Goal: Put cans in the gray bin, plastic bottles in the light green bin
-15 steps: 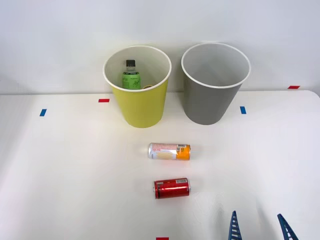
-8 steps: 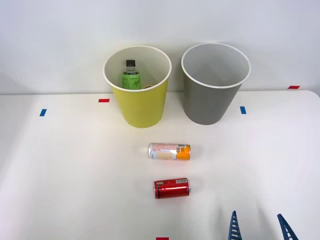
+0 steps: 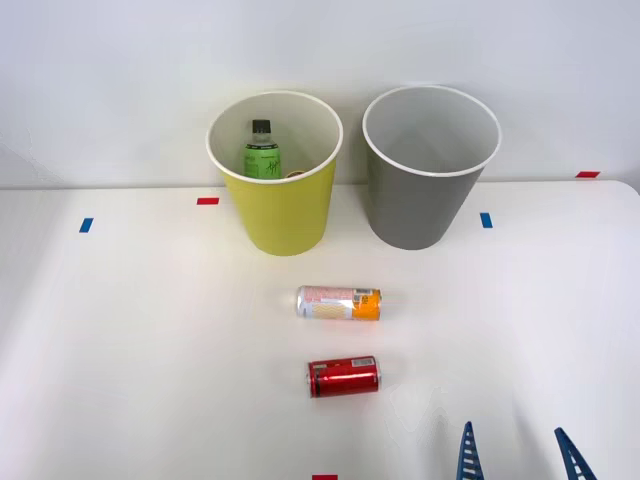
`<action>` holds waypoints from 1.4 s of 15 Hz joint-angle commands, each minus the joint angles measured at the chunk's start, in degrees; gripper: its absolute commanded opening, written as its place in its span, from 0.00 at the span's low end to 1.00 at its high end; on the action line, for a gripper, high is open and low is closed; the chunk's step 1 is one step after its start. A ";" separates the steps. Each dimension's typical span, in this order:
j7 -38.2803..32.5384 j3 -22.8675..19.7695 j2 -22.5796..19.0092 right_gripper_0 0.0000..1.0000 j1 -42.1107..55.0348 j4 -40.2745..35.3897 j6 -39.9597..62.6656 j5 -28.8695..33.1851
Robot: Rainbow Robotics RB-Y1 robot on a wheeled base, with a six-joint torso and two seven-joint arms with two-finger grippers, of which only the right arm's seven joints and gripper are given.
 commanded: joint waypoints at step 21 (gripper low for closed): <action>0.00 0.00 0.00 1.00 0.00 -0.01 0.00 0.00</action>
